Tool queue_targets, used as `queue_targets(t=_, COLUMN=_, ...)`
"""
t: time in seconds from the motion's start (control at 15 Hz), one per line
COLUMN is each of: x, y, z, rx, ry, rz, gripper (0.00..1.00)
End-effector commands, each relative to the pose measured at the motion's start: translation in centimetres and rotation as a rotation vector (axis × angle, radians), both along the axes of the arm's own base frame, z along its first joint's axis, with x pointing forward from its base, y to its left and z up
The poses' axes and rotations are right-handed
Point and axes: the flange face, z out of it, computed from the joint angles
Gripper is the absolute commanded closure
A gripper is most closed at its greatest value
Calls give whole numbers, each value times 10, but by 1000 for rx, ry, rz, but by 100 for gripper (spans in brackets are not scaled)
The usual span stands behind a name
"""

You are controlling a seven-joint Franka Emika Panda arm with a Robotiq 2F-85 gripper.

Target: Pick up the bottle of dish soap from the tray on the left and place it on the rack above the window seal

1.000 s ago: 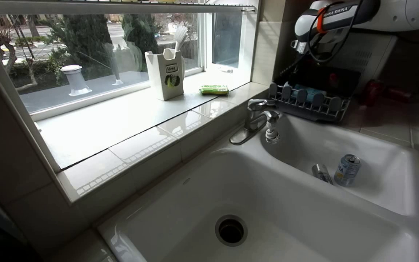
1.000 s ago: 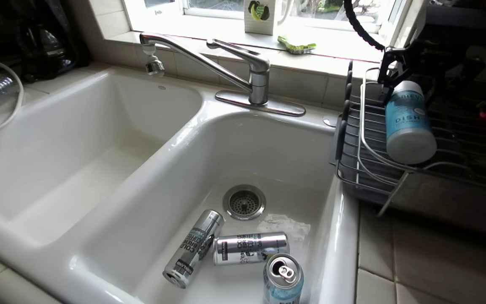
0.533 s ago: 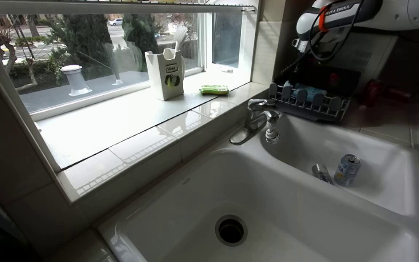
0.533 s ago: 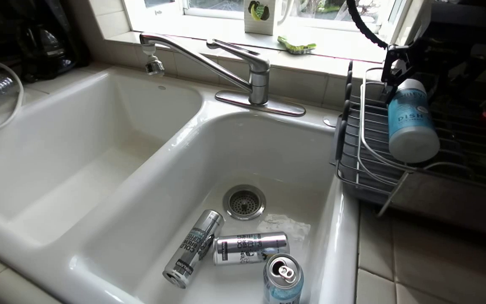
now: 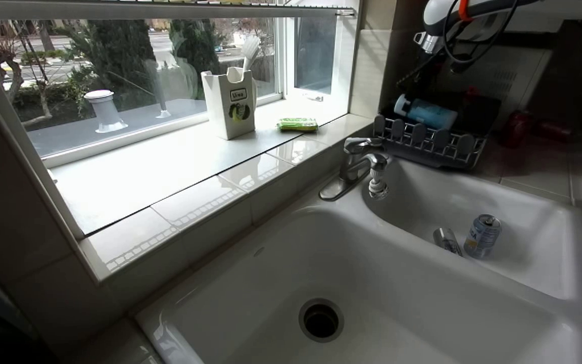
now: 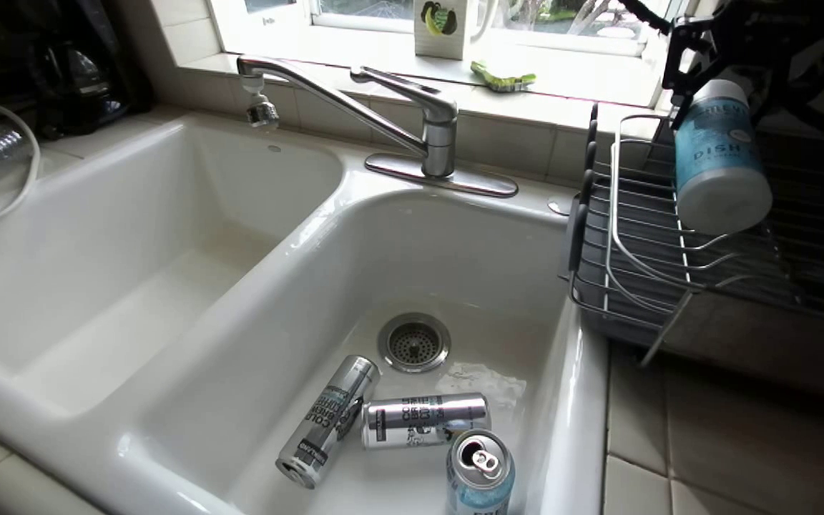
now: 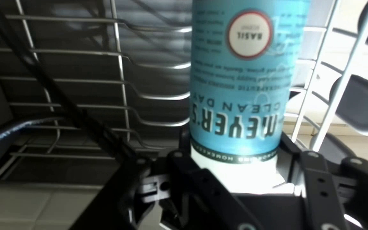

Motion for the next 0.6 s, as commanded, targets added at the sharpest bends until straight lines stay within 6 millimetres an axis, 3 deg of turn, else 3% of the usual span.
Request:
queue_targets(t=0.0, x=-18, y=35, z=26, rx=-4, ry=-47, rz=27, gripper=63)
queue_targets(t=0.4, x=-26, y=123, z=69, rx=-23, ry=-189, rz=152, gripper=63)
queue_targets(t=0.53, x=-44, y=135, z=74, rx=-5, ry=-251, rz=204, gripper=63)
